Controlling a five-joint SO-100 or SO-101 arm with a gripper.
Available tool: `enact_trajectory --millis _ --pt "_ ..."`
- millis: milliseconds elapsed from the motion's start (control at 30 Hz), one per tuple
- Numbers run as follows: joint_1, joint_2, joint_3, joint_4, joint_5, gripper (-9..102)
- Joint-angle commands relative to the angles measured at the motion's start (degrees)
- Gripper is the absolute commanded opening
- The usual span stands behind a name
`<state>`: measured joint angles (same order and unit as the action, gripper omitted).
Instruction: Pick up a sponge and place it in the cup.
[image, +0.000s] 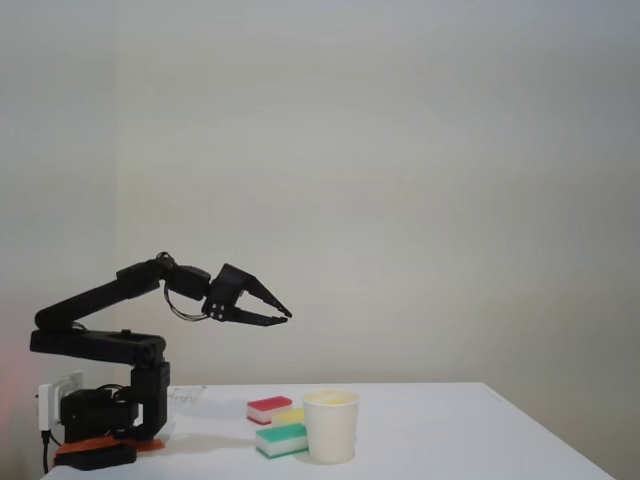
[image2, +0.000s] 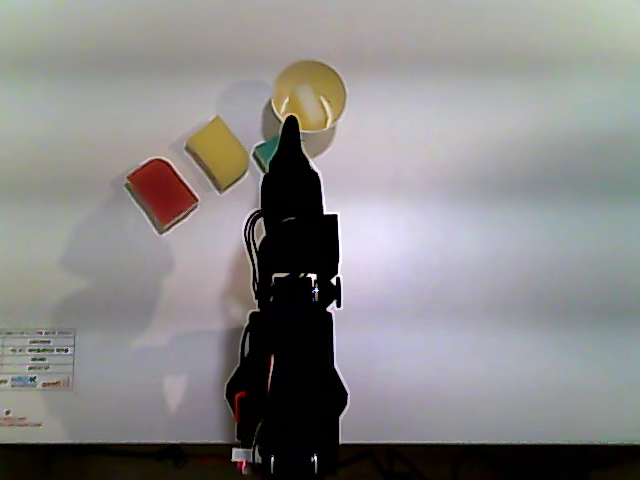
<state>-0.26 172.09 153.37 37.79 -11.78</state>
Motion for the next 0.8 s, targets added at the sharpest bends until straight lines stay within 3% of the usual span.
enact_trajectory --millis 0,767 --pt "1.1 2.6 1.8 -1.4 -0.4 0" --pt "0.8 14.6 18.0 -3.3 1.1 0"
